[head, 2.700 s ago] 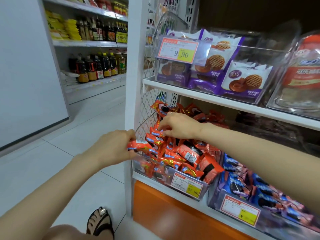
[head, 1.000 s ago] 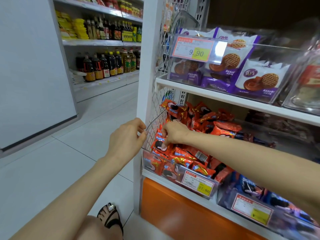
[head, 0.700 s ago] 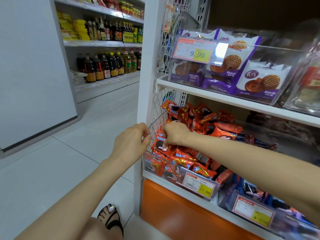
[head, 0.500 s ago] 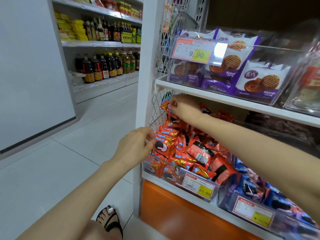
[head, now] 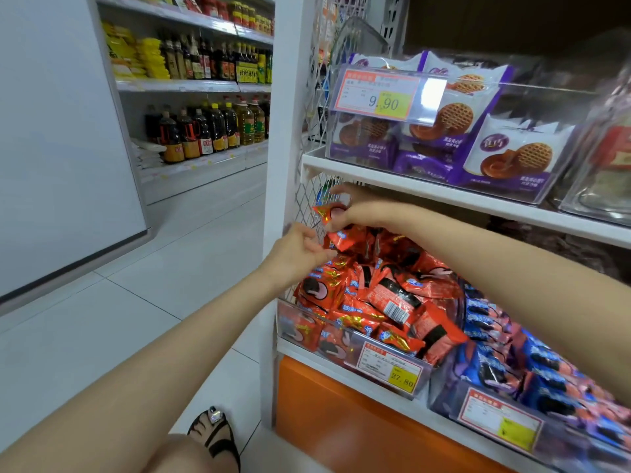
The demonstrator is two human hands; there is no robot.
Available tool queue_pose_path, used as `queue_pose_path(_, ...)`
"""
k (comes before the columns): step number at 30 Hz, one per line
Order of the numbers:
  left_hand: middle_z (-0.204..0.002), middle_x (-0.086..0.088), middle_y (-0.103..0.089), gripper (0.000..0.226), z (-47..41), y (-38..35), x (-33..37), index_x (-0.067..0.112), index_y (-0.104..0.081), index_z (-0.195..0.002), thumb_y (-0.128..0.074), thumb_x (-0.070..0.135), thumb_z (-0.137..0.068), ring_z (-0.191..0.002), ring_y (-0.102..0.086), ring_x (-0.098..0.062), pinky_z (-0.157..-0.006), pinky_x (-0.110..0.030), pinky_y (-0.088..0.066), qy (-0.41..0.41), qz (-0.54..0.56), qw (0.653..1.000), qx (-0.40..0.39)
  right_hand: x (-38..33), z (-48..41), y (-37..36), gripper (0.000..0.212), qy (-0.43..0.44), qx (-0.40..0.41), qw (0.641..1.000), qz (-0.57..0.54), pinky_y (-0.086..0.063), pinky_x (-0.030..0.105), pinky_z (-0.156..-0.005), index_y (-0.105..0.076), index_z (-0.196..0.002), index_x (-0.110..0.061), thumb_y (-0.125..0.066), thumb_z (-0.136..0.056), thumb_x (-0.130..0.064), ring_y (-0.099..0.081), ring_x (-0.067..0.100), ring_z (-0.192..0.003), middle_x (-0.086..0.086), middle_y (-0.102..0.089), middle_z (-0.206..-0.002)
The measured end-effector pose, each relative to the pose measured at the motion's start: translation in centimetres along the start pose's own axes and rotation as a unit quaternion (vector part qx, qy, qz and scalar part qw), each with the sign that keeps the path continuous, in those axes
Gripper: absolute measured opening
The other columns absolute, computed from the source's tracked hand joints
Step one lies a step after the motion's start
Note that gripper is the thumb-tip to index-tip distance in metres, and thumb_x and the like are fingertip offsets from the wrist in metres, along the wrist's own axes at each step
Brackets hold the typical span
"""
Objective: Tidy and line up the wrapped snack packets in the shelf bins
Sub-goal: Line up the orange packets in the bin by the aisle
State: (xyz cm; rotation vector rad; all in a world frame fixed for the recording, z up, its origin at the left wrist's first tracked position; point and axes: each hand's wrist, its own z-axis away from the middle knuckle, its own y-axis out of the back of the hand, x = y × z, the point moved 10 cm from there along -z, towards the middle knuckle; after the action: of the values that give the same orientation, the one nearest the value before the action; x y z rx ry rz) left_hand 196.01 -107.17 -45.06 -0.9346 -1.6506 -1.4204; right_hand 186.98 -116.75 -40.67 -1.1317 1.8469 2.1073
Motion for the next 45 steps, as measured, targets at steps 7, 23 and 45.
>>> queue_pose_path(7, -0.083, -0.003, -0.060, 0.024, -1.7, -0.8, 3.2, 0.010, -0.059, -0.095, -0.073, 0.022, -0.080, -0.075, -0.055, -0.018, -0.067, -0.026, -0.045, -0.073, -0.078, 0.994, -0.027, 1.7, 6.0, 0.2, 0.026, -0.033, -0.042, 0.991, -0.120, -0.054, 0.022, -0.050, -0.052, -0.093, -0.010, -0.071, -0.081, -0.023, -0.060, 0.010, -0.053, 0.004, -0.059, -0.069)
queue_pose_path(23, -0.118, -0.002, -0.051, 0.050, -2.1, -5.7, 0.5, 0.016, -0.050, -0.116, -0.075, 0.030, -0.075, -0.111, -0.047, -0.022, -0.086, -0.032, -0.040, -0.232, -0.551, 0.777, -0.197, 3.1, 10.3, 3.2, 0.031, 0.086, -0.050, 0.960, 0.263, -0.048, 0.034, -0.086, -0.067, -0.102, -0.026, -0.071, -0.077, -0.044, -0.060, 0.011, -0.093, -0.011, -0.065, -0.094)
queue_pose_path(45, -0.093, -0.002, -0.067, 0.021, -1.6, -3.2, 3.8, 0.013, -0.053, -0.098, -0.056, 0.033, -0.092, -0.086, -0.065, -0.016, -0.068, -0.021, -0.050, -0.111, -0.187, 0.964, -0.155, 2.5, 12.7, 5.1, 0.065, 0.134, -0.049, 0.973, 0.180, -0.043, 0.031, -0.095, -0.048, -0.123, -0.036, -0.082, -0.068, -0.029, -0.055, 0.010, -0.105, -0.011, -0.057, -0.114)
